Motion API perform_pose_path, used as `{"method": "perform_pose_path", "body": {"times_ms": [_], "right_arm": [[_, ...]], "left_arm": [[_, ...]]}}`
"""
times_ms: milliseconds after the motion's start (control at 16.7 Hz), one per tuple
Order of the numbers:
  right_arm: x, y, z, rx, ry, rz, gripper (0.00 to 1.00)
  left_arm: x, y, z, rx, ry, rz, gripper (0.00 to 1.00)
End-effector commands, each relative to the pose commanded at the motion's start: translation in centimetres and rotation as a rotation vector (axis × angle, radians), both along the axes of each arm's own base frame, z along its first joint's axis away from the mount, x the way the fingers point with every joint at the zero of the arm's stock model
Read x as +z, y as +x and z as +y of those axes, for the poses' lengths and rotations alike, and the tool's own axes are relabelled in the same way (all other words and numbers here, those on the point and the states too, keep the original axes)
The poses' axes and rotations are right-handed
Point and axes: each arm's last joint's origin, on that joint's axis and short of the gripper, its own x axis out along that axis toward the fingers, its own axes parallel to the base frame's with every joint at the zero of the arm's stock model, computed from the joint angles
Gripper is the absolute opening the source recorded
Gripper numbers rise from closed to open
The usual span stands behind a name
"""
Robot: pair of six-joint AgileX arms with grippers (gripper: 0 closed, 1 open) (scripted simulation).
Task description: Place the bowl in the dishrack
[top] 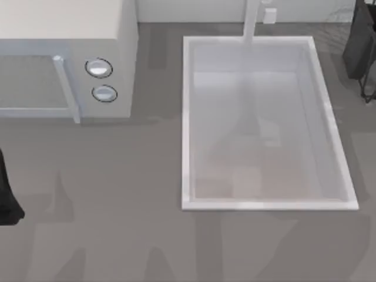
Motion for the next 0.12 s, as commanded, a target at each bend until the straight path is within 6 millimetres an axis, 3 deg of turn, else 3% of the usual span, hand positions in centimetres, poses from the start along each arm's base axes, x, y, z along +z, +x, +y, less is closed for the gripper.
{"method": "perform_pose_path", "body": {"times_ms": [120], "right_arm": [[0.00, 0.00, 0.00, 0.000, 0.000, 0.000, 1.00]], "left_arm": [[0.00, 0.00, 0.00, 0.000, 0.000, 0.000, 1.00]]}}
